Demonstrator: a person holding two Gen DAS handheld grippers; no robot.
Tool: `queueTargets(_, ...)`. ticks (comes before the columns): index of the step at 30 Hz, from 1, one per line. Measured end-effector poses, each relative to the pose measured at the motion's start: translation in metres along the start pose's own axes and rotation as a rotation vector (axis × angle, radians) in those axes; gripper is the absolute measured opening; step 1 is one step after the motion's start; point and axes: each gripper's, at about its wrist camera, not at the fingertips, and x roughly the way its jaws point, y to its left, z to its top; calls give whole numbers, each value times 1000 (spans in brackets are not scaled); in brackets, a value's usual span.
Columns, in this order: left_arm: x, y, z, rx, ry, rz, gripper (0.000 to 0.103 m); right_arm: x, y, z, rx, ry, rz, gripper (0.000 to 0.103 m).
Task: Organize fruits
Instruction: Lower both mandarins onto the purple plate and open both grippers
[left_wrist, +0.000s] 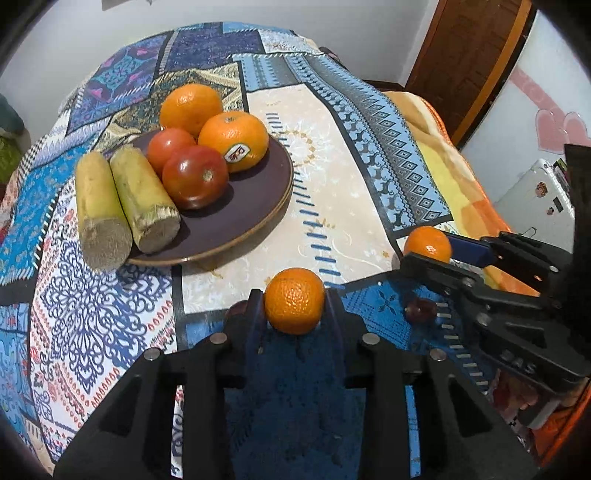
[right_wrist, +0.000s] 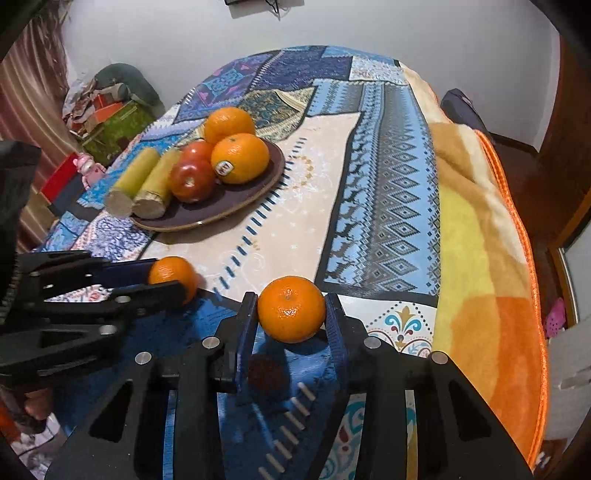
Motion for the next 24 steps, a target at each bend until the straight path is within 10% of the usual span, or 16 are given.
queueTargets(24,-47,65,32,-127,-126,-1,32,13,43,60,-80,-80,54,33)
